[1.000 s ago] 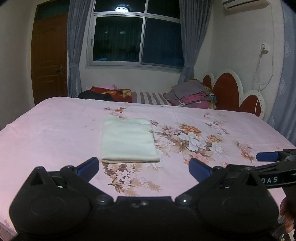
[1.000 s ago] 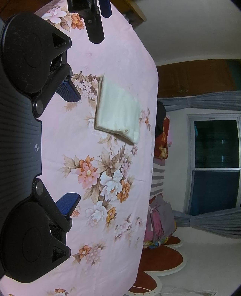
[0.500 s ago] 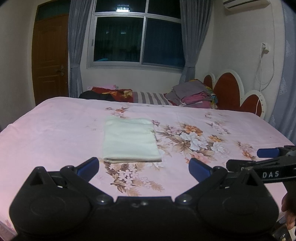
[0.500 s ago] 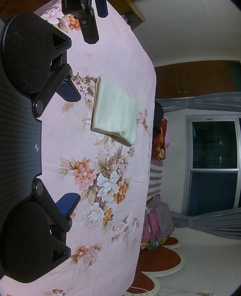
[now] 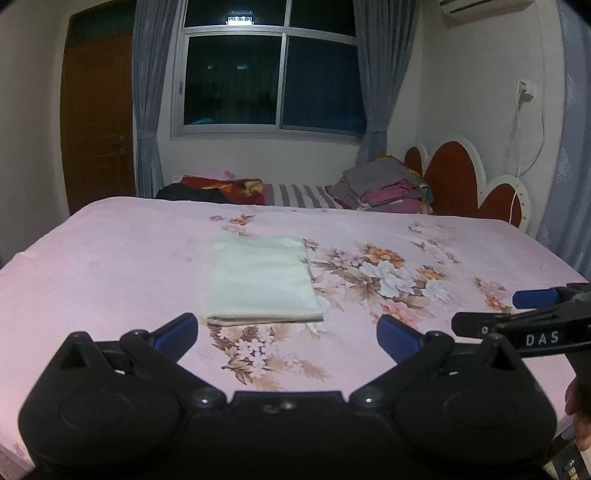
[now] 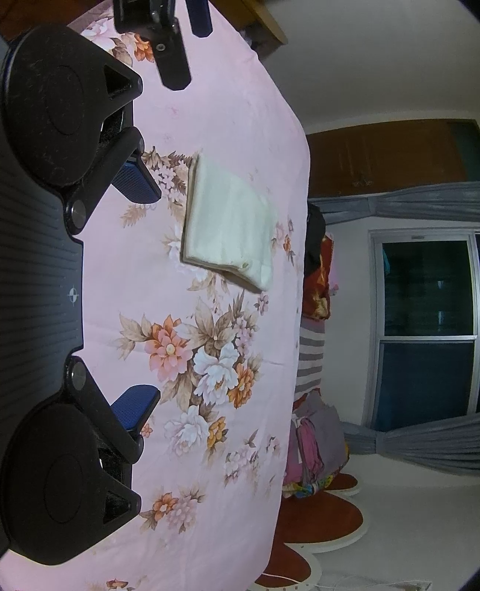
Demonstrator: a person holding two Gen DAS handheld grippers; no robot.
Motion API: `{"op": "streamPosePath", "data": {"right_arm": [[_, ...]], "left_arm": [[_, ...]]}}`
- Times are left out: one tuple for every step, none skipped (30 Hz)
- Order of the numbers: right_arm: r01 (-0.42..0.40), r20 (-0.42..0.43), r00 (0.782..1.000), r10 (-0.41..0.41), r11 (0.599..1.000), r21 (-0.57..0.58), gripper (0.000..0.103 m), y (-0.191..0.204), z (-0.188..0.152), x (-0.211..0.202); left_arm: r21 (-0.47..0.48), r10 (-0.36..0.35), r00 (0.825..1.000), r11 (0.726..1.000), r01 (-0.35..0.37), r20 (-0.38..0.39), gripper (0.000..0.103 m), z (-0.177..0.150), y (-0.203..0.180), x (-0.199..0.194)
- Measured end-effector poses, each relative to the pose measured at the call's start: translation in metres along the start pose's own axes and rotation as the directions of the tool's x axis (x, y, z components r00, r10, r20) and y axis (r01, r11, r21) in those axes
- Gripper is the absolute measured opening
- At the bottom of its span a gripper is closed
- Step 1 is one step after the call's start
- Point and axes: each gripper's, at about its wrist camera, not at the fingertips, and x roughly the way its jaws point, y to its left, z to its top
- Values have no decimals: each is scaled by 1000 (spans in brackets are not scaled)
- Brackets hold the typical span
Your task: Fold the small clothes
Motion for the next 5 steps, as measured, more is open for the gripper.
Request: {"op": "streamPosePath", "data": {"right_arm": [[-1, 1, 1000, 1, 1000, 1, 103, 0, 0, 0], [-2, 2, 1000, 2, 1000, 2, 103, -1, 0, 0], [-2, 1, 1000, 2, 1000, 2, 103, -1, 0, 0], [-2, 0, 1000, 2, 1000, 1, 103, -1, 0, 0], [-5, 1, 1000, 5, 1000, 1, 103, -1, 0, -1]], "left_arm": [[3, 0, 1000, 1000, 0, 2, 102, 0, -1, 0], [2, -1, 1000, 1000, 1, 0, 102, 0, -1, 0], [2, -4, 1000, 1000, 4, -5, 103, 0, -1, 0], [1, -8, 1000, 1000, 8, -10, 103, -1, -1, 1], [0, -8, 1000, 1000, 8, -13, 103, -1, -2, -1]]}}
